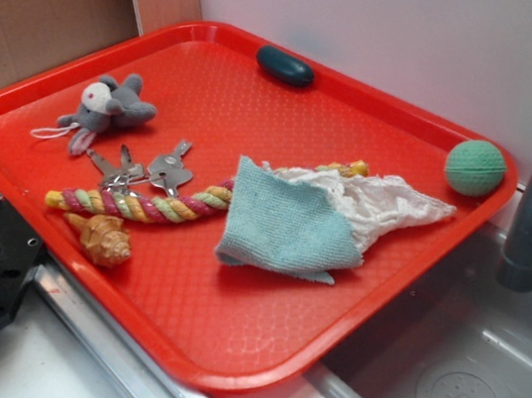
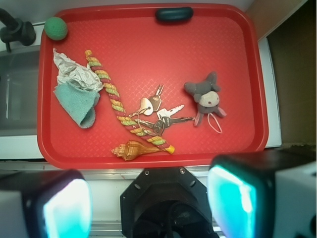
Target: Grab the gray animal.
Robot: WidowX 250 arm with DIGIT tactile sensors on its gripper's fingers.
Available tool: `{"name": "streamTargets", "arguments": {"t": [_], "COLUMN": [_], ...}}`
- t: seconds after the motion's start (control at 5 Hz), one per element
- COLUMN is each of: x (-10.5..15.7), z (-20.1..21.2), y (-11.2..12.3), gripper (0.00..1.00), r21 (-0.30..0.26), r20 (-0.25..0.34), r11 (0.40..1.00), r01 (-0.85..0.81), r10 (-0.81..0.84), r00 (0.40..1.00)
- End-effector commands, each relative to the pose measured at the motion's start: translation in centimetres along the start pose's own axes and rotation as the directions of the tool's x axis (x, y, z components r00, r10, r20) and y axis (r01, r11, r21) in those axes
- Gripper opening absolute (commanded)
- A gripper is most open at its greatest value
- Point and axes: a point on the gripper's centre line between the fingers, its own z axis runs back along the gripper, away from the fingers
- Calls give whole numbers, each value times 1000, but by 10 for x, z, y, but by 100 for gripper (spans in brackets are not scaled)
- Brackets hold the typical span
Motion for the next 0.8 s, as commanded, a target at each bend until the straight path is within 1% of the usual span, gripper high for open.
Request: {"name": "streamTargets", "arguments": {"t": [0.0, 0.2, 0.4, 0.6], "x": [0, 39, 65, 80], "z": [0, -53, -107, -158], "y": [0, 47, 56, 69], "gripper": [100, 100, 100, 100], "r21": [0, 49, 26, 50], "r20": [0, 63, 61, 17], "r11": [1000, 994, 981, 962], "r01": [0, 101, 193, 268], "r10": [0, -104, -195, -269], "r00": [1000, 993, 979, 963]}}
